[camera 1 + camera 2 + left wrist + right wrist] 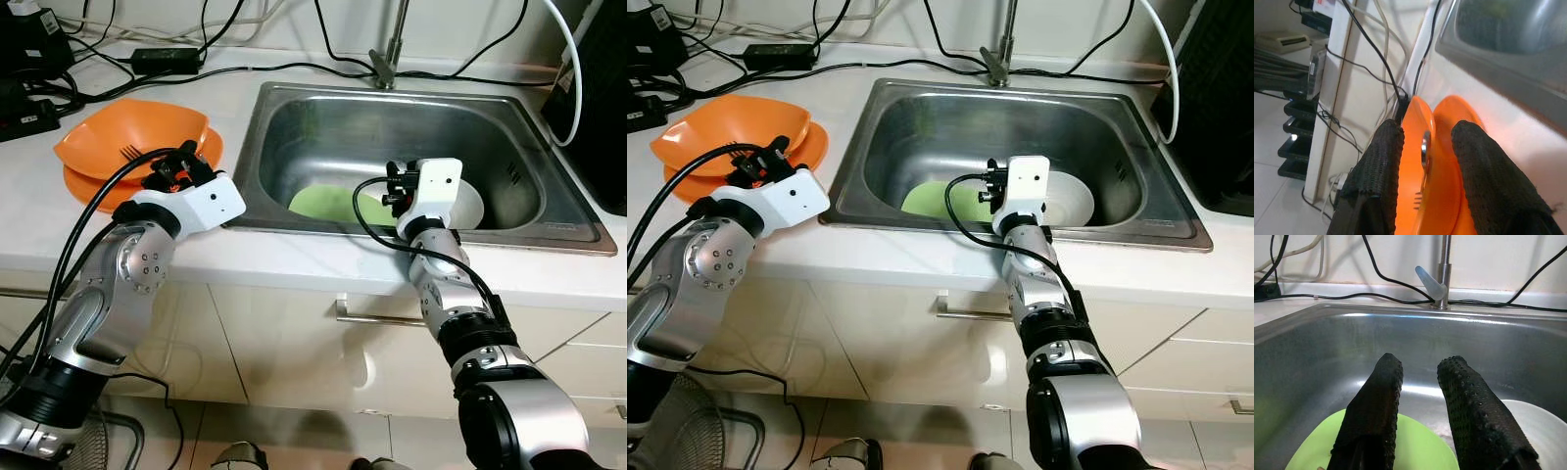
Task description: Kitchen organization
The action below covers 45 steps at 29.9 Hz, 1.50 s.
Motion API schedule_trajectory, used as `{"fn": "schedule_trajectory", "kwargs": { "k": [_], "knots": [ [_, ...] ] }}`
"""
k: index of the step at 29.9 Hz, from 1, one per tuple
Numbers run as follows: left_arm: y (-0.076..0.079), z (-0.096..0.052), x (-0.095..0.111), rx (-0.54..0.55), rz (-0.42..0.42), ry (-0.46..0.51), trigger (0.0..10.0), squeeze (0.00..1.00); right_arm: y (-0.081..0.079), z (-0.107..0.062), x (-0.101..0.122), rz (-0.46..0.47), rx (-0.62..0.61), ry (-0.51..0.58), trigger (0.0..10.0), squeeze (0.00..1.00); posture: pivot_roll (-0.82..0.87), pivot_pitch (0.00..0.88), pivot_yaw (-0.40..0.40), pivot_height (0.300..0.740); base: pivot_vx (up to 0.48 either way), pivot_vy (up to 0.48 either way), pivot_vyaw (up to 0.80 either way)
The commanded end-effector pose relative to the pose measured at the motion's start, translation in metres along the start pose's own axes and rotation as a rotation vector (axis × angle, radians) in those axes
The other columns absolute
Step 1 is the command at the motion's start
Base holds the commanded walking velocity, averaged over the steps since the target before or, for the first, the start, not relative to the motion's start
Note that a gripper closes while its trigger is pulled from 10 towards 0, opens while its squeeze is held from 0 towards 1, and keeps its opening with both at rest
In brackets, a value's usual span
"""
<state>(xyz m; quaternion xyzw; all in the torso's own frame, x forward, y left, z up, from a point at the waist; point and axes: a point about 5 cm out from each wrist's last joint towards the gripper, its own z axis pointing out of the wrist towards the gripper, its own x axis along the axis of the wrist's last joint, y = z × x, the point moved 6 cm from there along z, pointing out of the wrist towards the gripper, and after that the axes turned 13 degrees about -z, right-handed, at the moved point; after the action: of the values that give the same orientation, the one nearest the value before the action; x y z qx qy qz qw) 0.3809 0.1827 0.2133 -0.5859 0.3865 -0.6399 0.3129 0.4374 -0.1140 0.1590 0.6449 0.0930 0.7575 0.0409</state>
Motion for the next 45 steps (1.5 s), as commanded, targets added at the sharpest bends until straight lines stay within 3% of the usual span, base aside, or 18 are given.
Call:
{"fn": "schedule_trajectory", "kwargs": {
  "k": [1, 23, 24, 26, 27, 45],
  "knots": [
    [-0.005, 0.003, -0.001, 0.020, 0.028, -0.005, 10.0, 0.00, -0.002, -0.003, -0.007, 0.015, -0.001, -0.025, 10.0, 0.00, 0.14, 0.074, -0.019, 0.740, 0.000, 0.000, 0.00],
    [-0.002, 0.024, -0.003, 0.035, 0.056, -0.002, 10.0, 0.00, 0.002, -0.005, -0.008, 0.017, -0.018, -0.027, 10.0, 0.00, 0.12, 0.081, -0.017, 0.740, 0.000, 0.000, 0.00],
    [-0.002, 0.024, -0.003, 0.037, 0.056, -0.001, 3.2, 0.00, 0.003, -0.005, -0.008, 0.017, -0.019, -0.028, 10.0, 0.00, 0.11, 0.082, -0.016, 0.740, 0.000, 0.000, 0.00],
    [-0.002, 0.025, -0.003, 0.039, 0.056, -0.001, 3.2, 0.00, 0.004, -0.005, -0.008, 0.017, -0.020, -0.029, 10.0, 0.00, 0.11, 0.082, -0.016, 0.740, 0.000, 0.000, 0.00],
    [-0.003, 0.026, -0.002, 0.043, 0.057, -0.001, 0.0, 0.00, 0.004, -0.005, -0.009, 0.017, -0.022, -0.030, 10.0, 0.00, 0.11, 0.083, -0.017, 0.740, 0.000, 0.000, 0.00],
    [-0.006, 0.025, -0.009, 0.060, 0.081, -0.030, 0.0, 0.00, 0.003, -0.006, -0.011, 0.018, -0.017, -0.040, 10.0, 0.00, 0.11, 0.083, -0.016, 0.740, 0.000, 0.000, 0.00]
  ]
}}
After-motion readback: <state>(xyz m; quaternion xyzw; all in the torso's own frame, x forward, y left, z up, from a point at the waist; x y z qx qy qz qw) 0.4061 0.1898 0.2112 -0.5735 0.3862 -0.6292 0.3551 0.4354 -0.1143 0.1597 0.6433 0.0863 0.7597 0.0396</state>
